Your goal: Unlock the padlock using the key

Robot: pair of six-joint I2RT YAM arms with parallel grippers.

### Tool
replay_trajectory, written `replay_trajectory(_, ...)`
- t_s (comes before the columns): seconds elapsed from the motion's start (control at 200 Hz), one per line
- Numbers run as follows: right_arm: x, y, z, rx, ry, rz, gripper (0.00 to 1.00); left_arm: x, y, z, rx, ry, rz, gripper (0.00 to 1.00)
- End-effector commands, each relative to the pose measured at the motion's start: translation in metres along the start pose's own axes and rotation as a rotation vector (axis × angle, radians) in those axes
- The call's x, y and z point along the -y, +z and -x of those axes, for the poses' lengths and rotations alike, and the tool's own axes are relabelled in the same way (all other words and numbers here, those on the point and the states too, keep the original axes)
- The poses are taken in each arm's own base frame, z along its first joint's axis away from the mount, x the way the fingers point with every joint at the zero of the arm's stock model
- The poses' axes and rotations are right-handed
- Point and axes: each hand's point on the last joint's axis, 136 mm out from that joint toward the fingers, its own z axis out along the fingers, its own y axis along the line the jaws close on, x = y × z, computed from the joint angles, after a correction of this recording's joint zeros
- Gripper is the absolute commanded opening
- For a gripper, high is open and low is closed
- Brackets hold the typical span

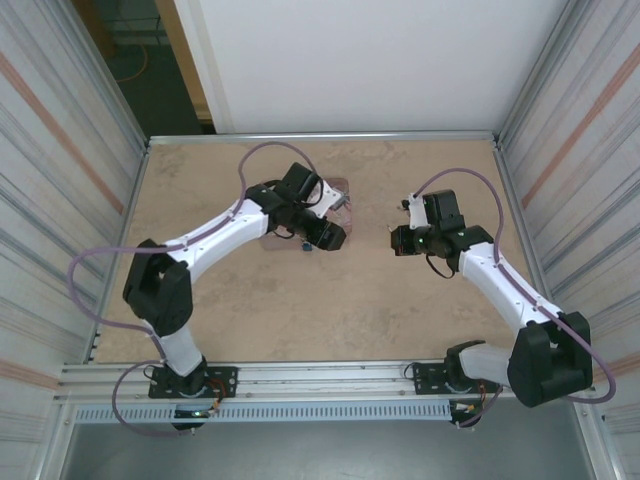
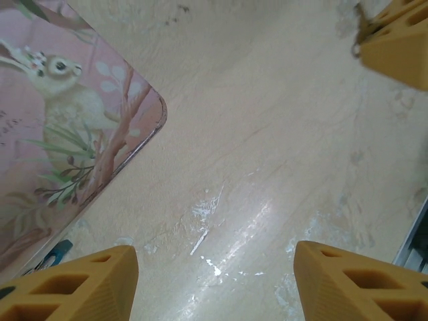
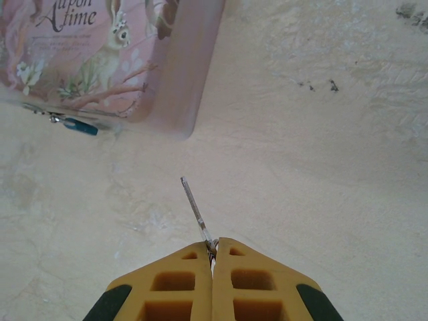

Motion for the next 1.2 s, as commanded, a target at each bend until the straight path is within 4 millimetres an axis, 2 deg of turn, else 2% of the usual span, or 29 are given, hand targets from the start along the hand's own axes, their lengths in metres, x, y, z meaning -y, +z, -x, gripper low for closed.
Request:
replay_trajectory(0.0, -0.006, 0.003, 0.004, 0.0, 0.016, 0.03, 0.0, -0.005, -0.027, 0.009, 0.091, -0.053, 0.017, 0.64)
replay_trajectory(0.145, -0.01, 0.005, 0.009, 0.001, 0.013, 0.042, 0.0, -0.029, -0.052, -0.001, 0.158, -0.175, 0.064, 0.64)
replay_trajectory(0.326, -0.016, 0.01, 0.011, -0.006, 0.009, 0.053, 0.0, -0.063, -0.076, -0.032, 0.221, -0.385, 0.088, 0.64)
replay_trajectory(0.461, -0.022, 0.014, 0.012, -0.013, -0.001, 0.06, 0.0, -0.075, -0.079, -0.059, 0.22, -0.479, 0.105, 0.64)
replay_trajectory(0.631, -0.033, 0.021, 0.014, -0.023, -0.018, 0.081, 0.0, -0.08, -0.066, -0.078, 0.192, -0.56, 0.087, 0.64)
replay_trajectory(0.721, -0.038, 0.025, 0.015, -0.029, -0.027, 0.086, 0.0, -0.083, -0.056, -0.079, 0.195, -0.595, 0.049, 0.64)
replay_trajectory(0.872, -0.043, 0.027, 0.016, -0.032, -0.033, 0.096, 0.0, -0.095, -0.043, -0.069, 0.23, -0.624, 0.0, 0.64)
replay_trajectory(1.197, -0.042, 0.025, 0.015, -0.031, -0.035, 0.086, 0.0, -0.141, -0.022, -0.047, 0.25, -0.635, 0.006, 0.64)
